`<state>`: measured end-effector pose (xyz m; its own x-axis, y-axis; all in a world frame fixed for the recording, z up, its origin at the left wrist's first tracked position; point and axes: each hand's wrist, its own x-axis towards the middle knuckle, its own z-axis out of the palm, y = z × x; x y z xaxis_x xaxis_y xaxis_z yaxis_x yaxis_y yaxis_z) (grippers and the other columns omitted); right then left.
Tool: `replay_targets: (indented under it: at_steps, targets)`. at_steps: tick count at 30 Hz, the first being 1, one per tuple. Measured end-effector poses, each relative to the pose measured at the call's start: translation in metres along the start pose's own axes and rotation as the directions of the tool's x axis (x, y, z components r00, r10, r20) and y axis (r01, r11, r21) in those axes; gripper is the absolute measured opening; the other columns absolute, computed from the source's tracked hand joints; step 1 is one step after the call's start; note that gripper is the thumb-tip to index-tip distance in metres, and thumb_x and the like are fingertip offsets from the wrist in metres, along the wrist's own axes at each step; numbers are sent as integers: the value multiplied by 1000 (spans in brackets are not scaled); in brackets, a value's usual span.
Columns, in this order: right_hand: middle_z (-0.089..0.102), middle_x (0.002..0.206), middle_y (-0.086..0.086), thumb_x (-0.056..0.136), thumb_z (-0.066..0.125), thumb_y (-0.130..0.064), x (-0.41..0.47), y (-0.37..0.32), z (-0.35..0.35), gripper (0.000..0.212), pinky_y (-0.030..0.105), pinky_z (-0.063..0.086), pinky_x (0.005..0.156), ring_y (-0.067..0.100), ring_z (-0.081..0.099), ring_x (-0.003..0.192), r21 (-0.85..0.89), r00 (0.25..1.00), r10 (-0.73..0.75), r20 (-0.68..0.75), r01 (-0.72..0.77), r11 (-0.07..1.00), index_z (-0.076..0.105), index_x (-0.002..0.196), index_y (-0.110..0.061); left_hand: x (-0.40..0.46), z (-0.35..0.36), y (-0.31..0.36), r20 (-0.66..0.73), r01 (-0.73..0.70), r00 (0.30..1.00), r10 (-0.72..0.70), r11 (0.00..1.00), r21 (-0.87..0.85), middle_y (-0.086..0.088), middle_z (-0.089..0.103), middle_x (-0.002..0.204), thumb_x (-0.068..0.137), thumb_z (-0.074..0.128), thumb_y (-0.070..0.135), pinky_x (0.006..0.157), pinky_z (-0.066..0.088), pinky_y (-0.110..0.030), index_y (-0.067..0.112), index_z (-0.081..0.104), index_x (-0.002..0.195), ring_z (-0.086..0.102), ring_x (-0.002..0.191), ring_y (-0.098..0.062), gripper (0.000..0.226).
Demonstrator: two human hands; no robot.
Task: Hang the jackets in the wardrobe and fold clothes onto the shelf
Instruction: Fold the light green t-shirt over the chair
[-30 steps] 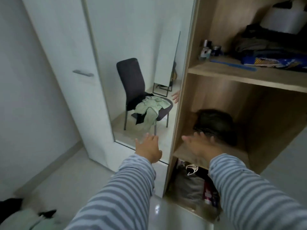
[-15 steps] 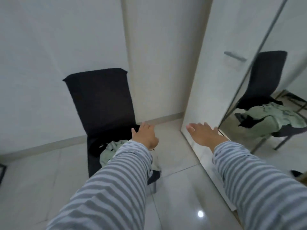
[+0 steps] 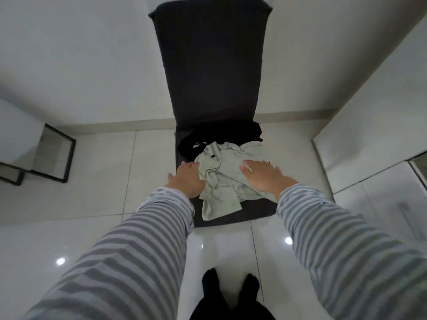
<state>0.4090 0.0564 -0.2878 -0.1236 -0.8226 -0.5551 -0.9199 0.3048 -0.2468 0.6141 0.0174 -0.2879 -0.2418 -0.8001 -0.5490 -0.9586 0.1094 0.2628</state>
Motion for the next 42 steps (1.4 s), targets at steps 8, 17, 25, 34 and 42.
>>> replay_targets:
  at_steps: [8,17,25,34,42]
  targets:
    - [37,151,8,101,29,-44,105,-2,67,51,40,29,112,27,34,138,244,997,-30,66,13,970,31,148,-22,94,59,-21,85,26,996,-18,996,-84,-2,13,160,95,47,27,118,17,-51,19,17,152,8,148,-24,64]
    - [51,136,17,98,46,-36,217,-19,121,52,33,37,100,34,47,126,445,997,73,-31,-51,894,41,136,-2,182,121,-33,94,61,995,-38,964,-259,-9,28,153,94,46,21,115,28,-41,15,29,147,28,141,-28,56]
    - [53,84,-1,100,43,-23,222,-34,102,15,25,36,69,18,50,83,726,978,149,-145,3,687,52,92,-13,168,106,-21,58,65,997,-42,877,-476,-3,52,136,83,51,11,105,42,-35,18,41,142,51,125,-23,60]
    - [59,94,-1,99,43,-15,133,-42,-21,19,27,43,80,12,55,87,631,972,-159,-171,232,740,60,108,-13,122,6,27,-253,-226,958,132,892,-391,2,15,153,78,59,2,102,43,-43,25,20,150,31,136,-30,85]
    - [59,74,-2,86,55,1,2,-43,-189,20,30,44,80,16,54,78,463,953,-275,-129,303,833,65,76,-15,57,-92,99,-377,-443,882,285,774,-451,-1,64,119,74,75,21,99,47,-39,17,65,115,59,111,-18,43]
